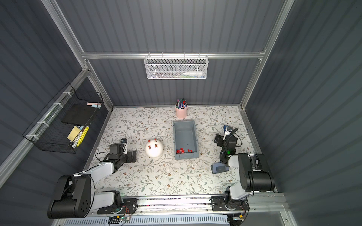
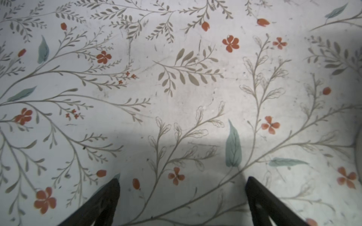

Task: Cover the protruding screws with screw protection sleeves
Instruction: Reset both arms

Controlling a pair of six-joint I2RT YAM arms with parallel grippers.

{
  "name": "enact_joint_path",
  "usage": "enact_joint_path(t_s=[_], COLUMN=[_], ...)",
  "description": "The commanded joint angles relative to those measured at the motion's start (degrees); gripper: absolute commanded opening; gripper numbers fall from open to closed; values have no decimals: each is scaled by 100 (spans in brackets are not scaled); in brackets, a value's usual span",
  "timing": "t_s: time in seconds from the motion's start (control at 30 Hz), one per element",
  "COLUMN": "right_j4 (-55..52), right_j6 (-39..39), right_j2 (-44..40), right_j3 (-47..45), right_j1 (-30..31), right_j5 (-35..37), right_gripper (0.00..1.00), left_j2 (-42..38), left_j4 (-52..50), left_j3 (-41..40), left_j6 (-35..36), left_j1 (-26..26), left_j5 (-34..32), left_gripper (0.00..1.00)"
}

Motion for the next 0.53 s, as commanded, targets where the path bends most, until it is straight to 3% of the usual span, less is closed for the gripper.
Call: enact_joint_path(t_s=[0.0,0.03,0.07,0.17,0.5], right_j4=[-527,-466,-222,-301,-410], right_j6=[185,174,128,114,117], right_j2=[-209,-183,-112,-81,-154], right_j3=[160,173,100,156,157], right_j1=[13,13,19,19,15], right_j5=[280,294,280,283,234], right_gripper=[99,99,99,99,99], left_j2=[946,1126,940,1015,994], left_j4=[133,615,-8,-28,-85], left_j3=[-647,-717,-612,-443,-405], left_j6=[-99,208,-34,-269,-251], left_j1=[-26,-53,-87,-97,-115], left_j5=[-234,-381,-427,-920,-943], left_gripper=[99,100,99,99,99])
